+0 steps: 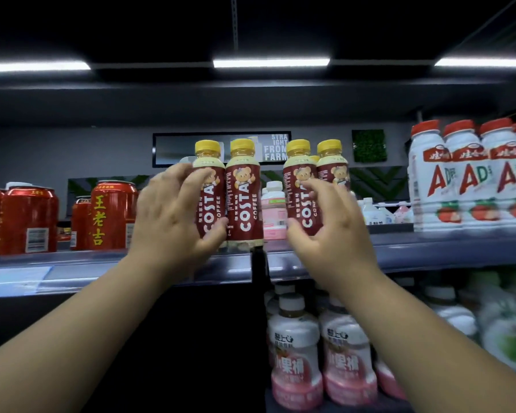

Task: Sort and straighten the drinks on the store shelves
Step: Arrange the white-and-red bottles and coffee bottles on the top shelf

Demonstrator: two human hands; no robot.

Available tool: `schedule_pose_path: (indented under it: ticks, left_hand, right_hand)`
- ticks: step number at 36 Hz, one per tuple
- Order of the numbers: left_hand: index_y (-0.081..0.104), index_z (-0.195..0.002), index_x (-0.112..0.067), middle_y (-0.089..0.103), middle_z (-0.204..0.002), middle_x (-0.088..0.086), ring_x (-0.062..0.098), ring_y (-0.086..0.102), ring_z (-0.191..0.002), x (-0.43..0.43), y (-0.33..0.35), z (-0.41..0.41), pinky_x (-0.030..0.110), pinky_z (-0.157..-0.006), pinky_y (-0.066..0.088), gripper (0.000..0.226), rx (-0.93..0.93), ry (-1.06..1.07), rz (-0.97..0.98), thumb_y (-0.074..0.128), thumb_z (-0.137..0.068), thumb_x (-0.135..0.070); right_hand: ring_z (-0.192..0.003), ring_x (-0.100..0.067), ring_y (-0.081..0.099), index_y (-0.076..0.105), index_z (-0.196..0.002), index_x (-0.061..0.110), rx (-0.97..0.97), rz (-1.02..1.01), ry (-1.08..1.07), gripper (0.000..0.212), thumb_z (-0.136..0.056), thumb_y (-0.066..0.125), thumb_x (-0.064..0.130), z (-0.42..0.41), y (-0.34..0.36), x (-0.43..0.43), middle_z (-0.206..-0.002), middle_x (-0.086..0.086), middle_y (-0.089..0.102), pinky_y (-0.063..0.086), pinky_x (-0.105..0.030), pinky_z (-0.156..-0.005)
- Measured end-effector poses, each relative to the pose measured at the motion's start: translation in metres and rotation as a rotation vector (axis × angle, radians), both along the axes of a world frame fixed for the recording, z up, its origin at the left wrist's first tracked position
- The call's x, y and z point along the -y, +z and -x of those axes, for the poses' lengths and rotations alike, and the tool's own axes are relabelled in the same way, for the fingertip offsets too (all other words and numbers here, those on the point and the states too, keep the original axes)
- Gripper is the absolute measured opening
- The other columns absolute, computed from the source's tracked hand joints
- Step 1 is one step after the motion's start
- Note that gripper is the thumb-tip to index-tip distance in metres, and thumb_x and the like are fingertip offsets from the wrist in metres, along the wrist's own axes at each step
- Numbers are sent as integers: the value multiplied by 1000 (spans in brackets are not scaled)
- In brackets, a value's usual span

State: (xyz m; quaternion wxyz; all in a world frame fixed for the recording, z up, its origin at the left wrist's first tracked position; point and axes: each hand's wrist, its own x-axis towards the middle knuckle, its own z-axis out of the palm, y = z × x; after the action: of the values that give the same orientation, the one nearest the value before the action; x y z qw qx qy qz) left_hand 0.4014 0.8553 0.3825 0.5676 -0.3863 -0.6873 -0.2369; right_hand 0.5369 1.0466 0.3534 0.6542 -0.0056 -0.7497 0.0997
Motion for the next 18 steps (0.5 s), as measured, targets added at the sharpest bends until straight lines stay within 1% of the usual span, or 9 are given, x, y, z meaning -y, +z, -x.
schedule_pose_path:
  ticks: [3,5,6,7,9,12,14,16,18]
  left_hand:
    - [63,-120,-16,62,-119,7,28,55,-109,-22,-5,-26,43,-92,41,47,-148,-59,59,55,-84,-43]
    - [70,-102,-18,66,-100,1,24,60,-90,-43,-9,-45,38,-77,49,30,-138,-107,114,55,-86,-38]
    - [69,-101,-19,65,-96,-1,22,60,-86,-53,-11,-55,37,-73,50,27,-96,-117,142,54,-87,-37]
    - [67,-104,-20,65,-96,-2,21,60,-86,-63,-13,-64,36,-72,52,27,-45,-110,168,54,-89,-38]
    - [58,-115,-21,62,-105,-1,22,60,-93,-84,-15,-77,39,-79,52,29,79,-97,189,53,-93,-40]
    - [43,-116,-20,59,-105,4,29,59,-94,-106,-13,-89,43,-79,50,31,226,-120,143,54,-95,-40]
    - [36,-122,-21,59,-105,6,32,60,-95,-117,-9,-91,42,-76,50,38,277,-118,104,54,-96,-42]
    - [28,-136,-21,60,-109,8,34,61,-97,-125,-7,-90,39,-74,48,55,328,-84,79,56,-95,-45]
    - [23,-140,-20,62,-112,12,37,62,-98,-131,-7,-87,39,-73,47,62,384,-37,66,56,-95,-47]
  right_hand:
    - [-107,-20,49,51,-132,20,-6,67,-54,52,-84,70,23,-18,7,-27,-111,7,44,44,-37,-90]
    - [-111,-23,51,47,-135,23,65,134,-80,56,-85,71,28,-27,15,-44,-115,5,46,44,-36,-93]
    - [-109,-22,53,44,-135,24,122,167,-86,56,-86,71,33,-30,19,-52,-115,5,49,44,-35,-89]
    - [-105,-22,55,42,-135,26,184,196,-86,56,-87,69,37,-32,22,-57,-113,5,52,43,-35,-84]
    - [-100,-22,59,39,-134,28,308,229,-99,54,-90,66,44,-35,27,-67,-111,3,60,44,-35,-78]
    - [-108,-26,58,43,-133,27,442,239,-144,55,-88,66,49,-34,31,-77,-119,-4,63,42,-36,-79]
    - [-102,-23,57,48,-129,28,472,239,-128,51,-87,68,49,-32,32,-81,-115,-3,64,40,-34,-76]
    - [-95,-21,59,51,-124,30,476,238,-101,46,-86,69,48,-31,32,-86,-104,1,68,41,-34,-72]
    - [-92,-21,63,51,-122,30,476,231,-82,43,-86,69,47,-31,32,-90,-97,4,70,43,-33,-69]
